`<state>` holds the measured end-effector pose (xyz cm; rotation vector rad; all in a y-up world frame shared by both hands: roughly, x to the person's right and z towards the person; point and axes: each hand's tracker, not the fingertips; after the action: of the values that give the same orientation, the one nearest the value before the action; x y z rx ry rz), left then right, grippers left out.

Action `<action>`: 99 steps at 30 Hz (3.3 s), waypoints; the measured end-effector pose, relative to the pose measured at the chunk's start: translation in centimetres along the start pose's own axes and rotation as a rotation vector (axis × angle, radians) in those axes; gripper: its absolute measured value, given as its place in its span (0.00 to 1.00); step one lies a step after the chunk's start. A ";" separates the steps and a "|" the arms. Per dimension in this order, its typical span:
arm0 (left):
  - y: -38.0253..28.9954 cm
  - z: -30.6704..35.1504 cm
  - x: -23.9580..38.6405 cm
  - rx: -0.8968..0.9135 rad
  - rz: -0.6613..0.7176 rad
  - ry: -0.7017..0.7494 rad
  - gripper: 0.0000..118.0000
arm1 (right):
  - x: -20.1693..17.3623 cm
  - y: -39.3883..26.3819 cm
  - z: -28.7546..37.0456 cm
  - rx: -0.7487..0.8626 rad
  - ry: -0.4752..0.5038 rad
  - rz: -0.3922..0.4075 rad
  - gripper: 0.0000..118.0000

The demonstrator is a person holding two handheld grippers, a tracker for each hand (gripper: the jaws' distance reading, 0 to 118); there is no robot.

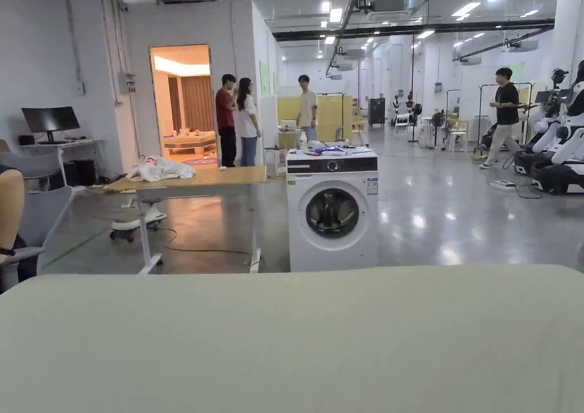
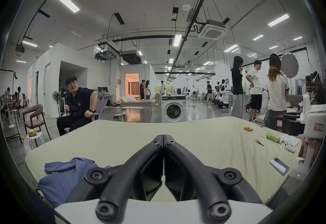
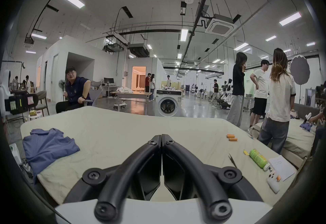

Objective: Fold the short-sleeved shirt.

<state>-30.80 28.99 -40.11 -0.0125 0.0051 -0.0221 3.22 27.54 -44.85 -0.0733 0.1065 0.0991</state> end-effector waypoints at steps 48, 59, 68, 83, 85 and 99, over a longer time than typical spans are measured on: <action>-2.0 0.4 -1.3 -0.035 0.007 -0.075 0.00 | 2.1 -2.1 0.8 -0.053 -0.018 -0.051 0.00; -1.5 1.8 -2.9 -0.012 0.020 -0.026 0.00 | 0.0 -1.3 0.0 -0.028 0.064 -0.051 0.00; -1.5 5.9 -5.8 -0.030 -0.014 0.128 0.00 | -5.0 -1.1 -3.0 -0.034 0.260 -0.088 0.00; -6.4 1.5 -18.2 -0.393 0.120 0.147 0.82 | -8.6 -1.8 -3.6 -0.095 0.461 -0.121 0.00; -8.2 -1.8 -20.8 -0.452 0.156 0.147 0.83 | -8.1 -2.0 -3.3 -0.108 0.447 -0.118 0.00; -20.2 -19.6 -29.5 -0.850 0.174 0.151 0.68 | -4.5 -4.8 -2.7 -0.287 0.288 -0.113 0.00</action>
<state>-60.87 9.21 -59.32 -0.8602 0.1662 0.1547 -1.03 22.09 -46.72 -0.3805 0.3750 -0.0107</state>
